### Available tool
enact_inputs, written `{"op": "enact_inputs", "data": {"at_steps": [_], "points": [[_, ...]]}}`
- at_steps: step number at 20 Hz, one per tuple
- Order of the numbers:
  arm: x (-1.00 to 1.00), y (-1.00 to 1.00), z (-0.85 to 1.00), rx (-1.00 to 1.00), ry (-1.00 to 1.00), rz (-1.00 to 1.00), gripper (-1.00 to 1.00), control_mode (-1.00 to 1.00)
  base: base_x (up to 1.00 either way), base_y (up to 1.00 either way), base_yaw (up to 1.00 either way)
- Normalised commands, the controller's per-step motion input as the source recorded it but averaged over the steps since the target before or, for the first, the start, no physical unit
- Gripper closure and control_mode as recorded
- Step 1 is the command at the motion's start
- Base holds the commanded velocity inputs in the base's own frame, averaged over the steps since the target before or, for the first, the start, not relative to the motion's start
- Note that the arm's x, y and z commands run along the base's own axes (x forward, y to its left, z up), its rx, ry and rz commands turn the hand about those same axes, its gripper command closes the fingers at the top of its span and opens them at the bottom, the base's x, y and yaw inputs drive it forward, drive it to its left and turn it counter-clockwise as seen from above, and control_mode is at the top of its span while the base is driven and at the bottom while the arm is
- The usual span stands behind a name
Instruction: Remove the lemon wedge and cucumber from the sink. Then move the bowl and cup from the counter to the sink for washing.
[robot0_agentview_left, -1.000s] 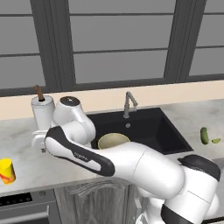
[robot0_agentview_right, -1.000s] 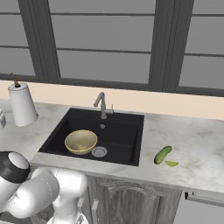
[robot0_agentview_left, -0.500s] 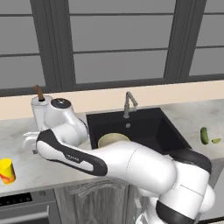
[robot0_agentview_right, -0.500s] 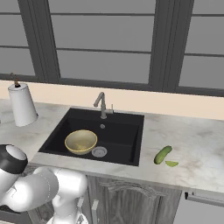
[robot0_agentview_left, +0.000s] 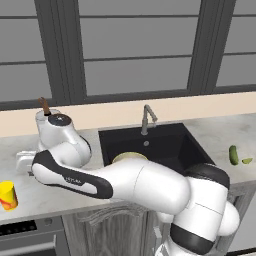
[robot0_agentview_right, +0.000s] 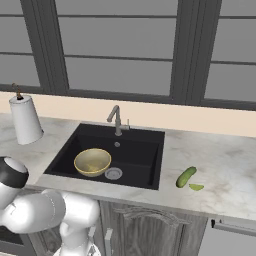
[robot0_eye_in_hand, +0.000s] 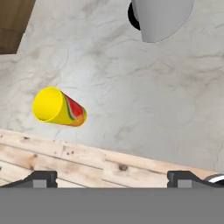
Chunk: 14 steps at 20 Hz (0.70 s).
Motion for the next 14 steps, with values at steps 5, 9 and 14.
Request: {"op": "enact_inputs", "data": {"at_steps": [5, 9, 14], "points": [[0.04, 0.24, -0.03, 0.0, 0.01, -0.01, -1.0, -1.0, 0.0, 0.0, 0.0], [0.02, 0.26, -0.04, 0.0, 0.0, -0.01, -1.0, -1.0, 0.0, 0.0, 0.0], [0.07, 0.2, -0.06, 0.0, 0.0, 0.0, -1.0, -1.0, 0.0, 0.0, 0.0]]}}
